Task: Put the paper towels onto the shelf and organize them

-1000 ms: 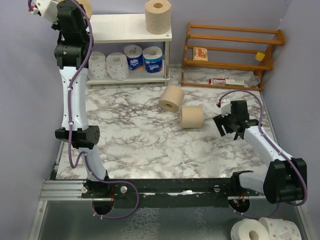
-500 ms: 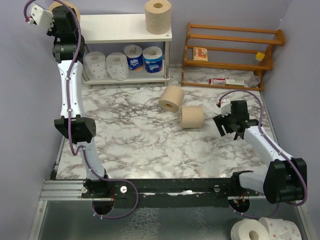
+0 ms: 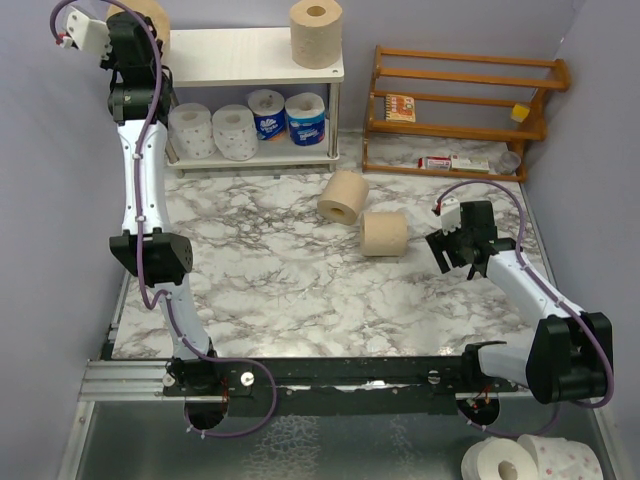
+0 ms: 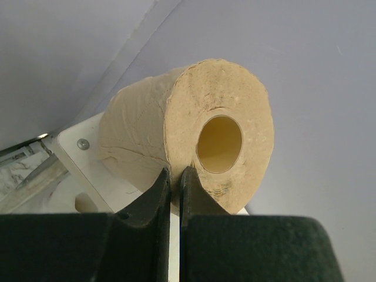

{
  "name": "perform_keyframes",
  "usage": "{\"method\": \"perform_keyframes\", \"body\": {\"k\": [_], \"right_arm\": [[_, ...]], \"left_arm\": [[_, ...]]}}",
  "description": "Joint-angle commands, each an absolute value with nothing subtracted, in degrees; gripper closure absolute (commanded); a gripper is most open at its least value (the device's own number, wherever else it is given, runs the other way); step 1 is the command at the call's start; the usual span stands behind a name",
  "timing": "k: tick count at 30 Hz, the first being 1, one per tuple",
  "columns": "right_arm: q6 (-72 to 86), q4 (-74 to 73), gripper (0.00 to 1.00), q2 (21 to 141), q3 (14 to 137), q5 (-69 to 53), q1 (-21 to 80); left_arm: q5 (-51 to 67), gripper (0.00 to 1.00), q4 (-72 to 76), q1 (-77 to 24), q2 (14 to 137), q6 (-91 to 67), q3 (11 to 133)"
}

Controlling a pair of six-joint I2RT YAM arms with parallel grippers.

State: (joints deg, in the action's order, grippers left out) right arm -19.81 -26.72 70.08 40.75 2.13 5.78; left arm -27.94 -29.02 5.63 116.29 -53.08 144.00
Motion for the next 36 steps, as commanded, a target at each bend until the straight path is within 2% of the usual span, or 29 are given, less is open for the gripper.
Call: {"method": "perform_keyframes", "body": {"k": [1,10,11,18,20,21,22,26,28,31,34,36], "right_arm": [[-20.37,-25.05,0.26,70.31,40.26,2.8,5.71],[-20.39,-25.18,0.26,70.23,40.39,2.81,5.71],[-20.39,-25.14,0.26,70.27,40.38,2.81,5.71],[-20.47,-25.28,0.25,70.18,40.4,2.64,5.7],[-20.48,-25.25,0.25,70.22,40.42,2.7,5.71],[-20.41,-25.23,0.25,70.22,40.38,2.72,5.71],[-20.39,-25.22,0.25,70.22,40.41,2.7,5.71],[-20.48,-25.23,0.25,70.48,40.38,2.72,5.71],[-20.46,-25.27,0.25,70.57,40.5,2.67,5.71],[-20.46,-25.24,0.25,70.56,40.45,2.64,5.71],[-20.47,-25.23,0.25,70.51,40.44,2.55,5.71],[-20.4,-25.28,0.25,70.34,40.41,2.55,5.71]], "left_arm": [[-25.85,1.0,-24.04,5.96,116.26,-54.65,144.14],[-24.47,1.0,-23.46,5.95,116.08,-55.96,141.66],[-24.12,0.95,-23.41,5.95,116.09,-56.18,141.56],[-20.31,0.44,-21.34,5.97,116.1,-56.27,142.05],[-19.23,0.21,-20.59,5.98,116.1,-55.74,143.26],[-18.58,0.05,-20.21,5.95,116.19,-55.45,144.11],[-17.61,0.01,-19.93,5.93,116.17,-55.05,144.99],[-11.63,0.01,-18.61,5.93,116.29,-51.09,150.26],[-4.93,0.01,-17.86,5.95,115.93,-47.3,151.45],[10.47,0.01,-15.95,5.77,114.4,-40.82,149.09],[30.62,0.01,-10.11,5.48,111.03,-33.71,140.5],[39.67,0.01,-8.91,4.49,109.04,-28.71,134.72]]}}
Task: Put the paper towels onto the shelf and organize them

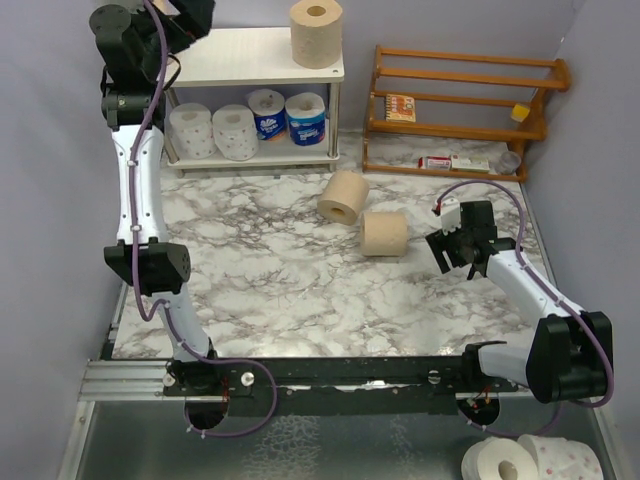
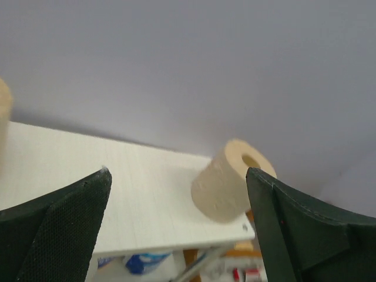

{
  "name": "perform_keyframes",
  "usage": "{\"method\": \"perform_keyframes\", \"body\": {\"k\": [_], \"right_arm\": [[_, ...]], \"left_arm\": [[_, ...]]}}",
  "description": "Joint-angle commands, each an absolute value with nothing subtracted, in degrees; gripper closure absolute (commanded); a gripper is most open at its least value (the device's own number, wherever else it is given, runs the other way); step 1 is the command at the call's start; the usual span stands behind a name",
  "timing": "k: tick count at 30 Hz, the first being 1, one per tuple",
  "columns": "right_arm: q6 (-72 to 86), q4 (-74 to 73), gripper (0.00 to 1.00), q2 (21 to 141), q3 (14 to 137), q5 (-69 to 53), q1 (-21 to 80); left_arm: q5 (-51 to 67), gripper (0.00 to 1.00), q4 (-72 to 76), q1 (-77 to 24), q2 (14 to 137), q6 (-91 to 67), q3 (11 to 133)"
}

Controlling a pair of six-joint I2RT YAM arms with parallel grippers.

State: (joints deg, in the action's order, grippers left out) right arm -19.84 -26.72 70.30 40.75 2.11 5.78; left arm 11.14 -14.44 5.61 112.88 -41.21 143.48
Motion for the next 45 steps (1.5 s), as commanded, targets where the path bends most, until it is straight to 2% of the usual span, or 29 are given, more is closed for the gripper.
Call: {"method": "perform_keyframes", "body": {"k": [1,4,7,10,13,28,35,42,45], "right_arm": [[-20.47,-25.27,0.25,70.27,40.39,2.55,5.71],[-20.46,-25.21,0.25,70.27,40.34,2.63,5.71],[-20.4,-25.16,0.25,70.69,40.35,2.59,5.71],[-20.28,-25.26,0.25,70.97,40.4,2.81,5.71],[-20.3,-25.17,0.25,70.76,40.38,2.97,5.7],[-20.39,-25.08,0.25,71.79,40.26,3.08,5.7],[-20.39,-25.09,0.25,72.07,40.26,3.09,5.71],[-20.39,-25.19,0.25,72.44,40.4,3.08,5.7],[-20.39,-25.14,0.25,72.41,40.32,3.08,5.69]], "left_arm": [[43.24,0.01,-8.39,3.56,107.95,-26.15,131.15],[46.22,0.01,-9.44,-0.93,104.33,-17.89,119.67],[42.69,0.01,-18.15,-9.16,101.65,-3.2,111.56],[33.59,0.01,-24.72,-19.6,100.23,11.06,104.25],[23.28,0.01,-24.33,-26.28,100.38,18.56,97.54],[-2.84,0.01,-5.09,-35.81,102.26,29.13,78.5],[-5.01,0.01,-1.96,-36.32,103.64,30.07,76.66],[-5.49,0.12,0.57,-36.86,104.27,31.84,73.63],[-5.92,0.13,2.19,-37.24,104.41,32.28,71.83]]}}
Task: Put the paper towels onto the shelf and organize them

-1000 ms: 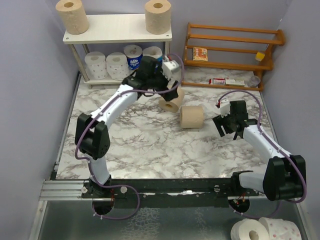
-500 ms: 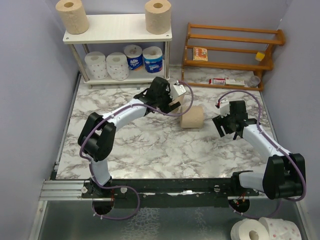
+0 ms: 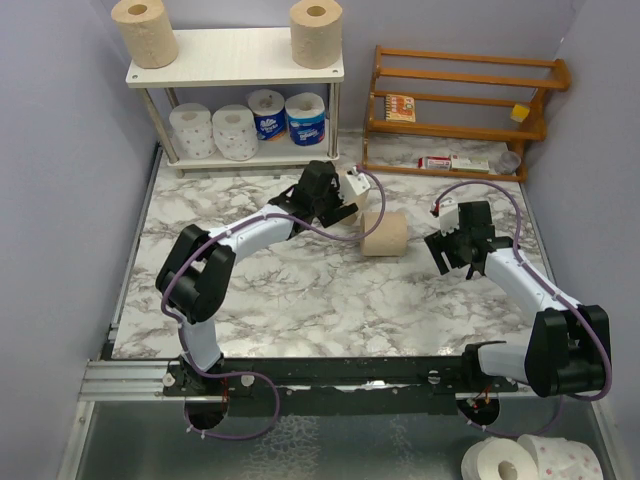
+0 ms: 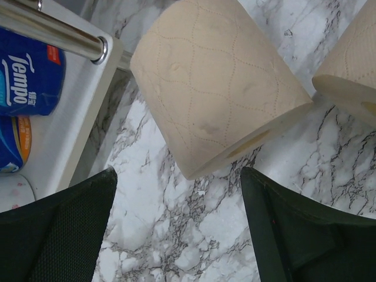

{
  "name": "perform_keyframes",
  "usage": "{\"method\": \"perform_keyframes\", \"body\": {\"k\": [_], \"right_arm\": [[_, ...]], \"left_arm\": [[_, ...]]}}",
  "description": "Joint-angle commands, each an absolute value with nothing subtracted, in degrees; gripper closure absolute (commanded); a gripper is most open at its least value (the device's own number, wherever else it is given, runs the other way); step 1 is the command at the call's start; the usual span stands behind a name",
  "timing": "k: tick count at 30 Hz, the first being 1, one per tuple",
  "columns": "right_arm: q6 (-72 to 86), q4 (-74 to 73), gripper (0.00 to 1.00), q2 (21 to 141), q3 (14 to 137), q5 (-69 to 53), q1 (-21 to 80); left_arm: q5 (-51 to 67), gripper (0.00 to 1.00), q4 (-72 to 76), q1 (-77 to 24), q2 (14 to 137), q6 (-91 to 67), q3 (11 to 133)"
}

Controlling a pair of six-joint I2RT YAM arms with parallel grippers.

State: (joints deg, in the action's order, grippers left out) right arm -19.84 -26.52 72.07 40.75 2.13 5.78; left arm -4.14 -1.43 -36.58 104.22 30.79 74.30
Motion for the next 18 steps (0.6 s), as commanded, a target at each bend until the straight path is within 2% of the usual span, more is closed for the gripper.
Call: {"method": "perform_keyframes", "body": {"k": [1,5,10,11,13,14,15,18], "right_arm": [[-20.39,-25.14,0.25,72.42,40.26,3.08,5.67],[-20.29,-25.18,0.25,72.49,40.36,3.16,5.7],[-20.38,-25.2,0.25,72.59,40.36,3.14,5.71],[-20.39,-25.15,0.25,72.64,40.4,3.1,5.67],[-20.39,-25.17,0.25,72.77,40.4,3.12,5.7],[-20.32,-25.24,0.25,72.76,40.36,3.16,5.71],[-20.37,-25.23,0.25,72.73,40.38,3.16,5.69],[-20.34,-25.2,0.25,72.77,40.4,3.16,5.71]], "left_arm": [[-5.97,0.13,2.58,-37.35,104.53,32.34,71.45],[-6.02,0.16,4.11,-37.35,104.68,32.41,70.36],[-5.23,0.34,3.91,-37.35,105.42,32.96,70.64],[-5.05,0.42,3.8,-37.35,105.65,32.96,70.95],[-5.5,0.8,3.69,-37.39,106.0,32.33,71.59],[-5.68,0.9,3.69,-37.43,106.22,32.0,71.85],[-5.71,0.98,3.65,-37.4,106.38,31.79,72.02],[-4.65,1.0,3.03,-37.48,106.77,30.79,72.38]]}}
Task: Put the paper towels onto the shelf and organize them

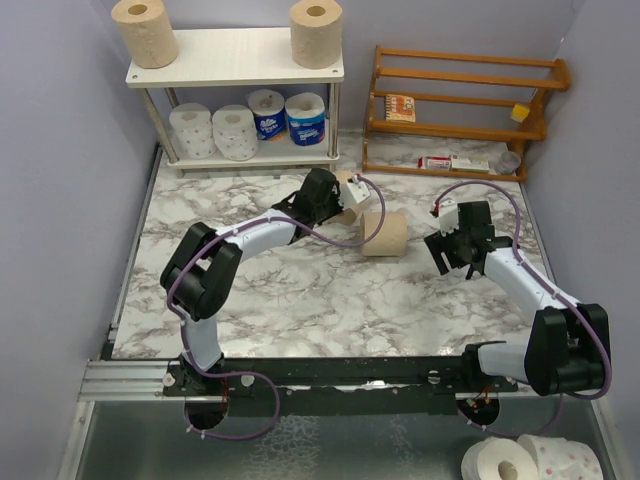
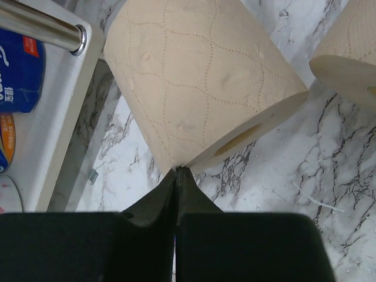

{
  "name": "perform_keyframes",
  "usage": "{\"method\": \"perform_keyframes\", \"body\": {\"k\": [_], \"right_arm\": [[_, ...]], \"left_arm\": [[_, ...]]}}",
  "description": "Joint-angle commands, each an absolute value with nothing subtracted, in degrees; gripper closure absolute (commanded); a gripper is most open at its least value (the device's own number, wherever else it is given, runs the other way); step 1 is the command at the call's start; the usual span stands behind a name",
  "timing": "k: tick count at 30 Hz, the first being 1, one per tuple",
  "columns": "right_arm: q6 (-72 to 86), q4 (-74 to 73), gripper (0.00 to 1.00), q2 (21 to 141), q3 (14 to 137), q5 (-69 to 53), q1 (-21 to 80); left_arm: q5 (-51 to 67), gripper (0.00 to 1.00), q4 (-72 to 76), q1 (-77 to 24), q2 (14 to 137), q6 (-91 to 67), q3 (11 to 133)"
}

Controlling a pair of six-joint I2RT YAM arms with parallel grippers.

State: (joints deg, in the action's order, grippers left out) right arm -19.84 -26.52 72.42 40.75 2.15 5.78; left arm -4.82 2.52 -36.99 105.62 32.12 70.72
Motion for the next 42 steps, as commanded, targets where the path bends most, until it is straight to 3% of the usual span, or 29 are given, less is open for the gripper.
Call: {"method": "perform_keyframes", "body": {"k": [1,4,7,13,20,27,34,42], "right_arm": [[-20.38,-25.17,0.25,72.73,40.43,3.16,5.7],[-20.39,-25.14,0.25,72.9,40.41,3.12,5.71],[-20.35,-25.23,0.26,73.03,40.4,3.08,5.71],[-20.39,-25.25,0.26,73.17,40.44,2.99,5.71],[-20.37,-25.23,0.25,73.2,40.38,2.94,5.69],[-20.35,-25.32,0.25,73.48,40.43,3.07,5.7],[-20.33,-25.25,0.25,73.29,40.44,3.16,5.67],[-20.35,-25.25,0.25,73.39,40.52,2.99,5.65]], "left_arm": [[-4.13,1.0,2.76,-37.45,106.85,30.46,72.36],[-2.42,1.0,2.11,-37.44,106.83,29.28,72.31],[-2.41,0.79,2.0,-37.44,106.95,28.17,72.24],[-3.6,0.74,2.22,-37.44,107.44,28.5,72.17],[-3.56,0.81,2.72,-37.44,108.51,26.91,72.91],[-1.35,1.0,2.19,-37.49,111.16,22.38,75.56],[2.46,1.0,3.73,-37.05,110.07,17.71,74.78],[32.86,1.0,-10.02,-21.11,108.21,-9.58,88.71]]}}
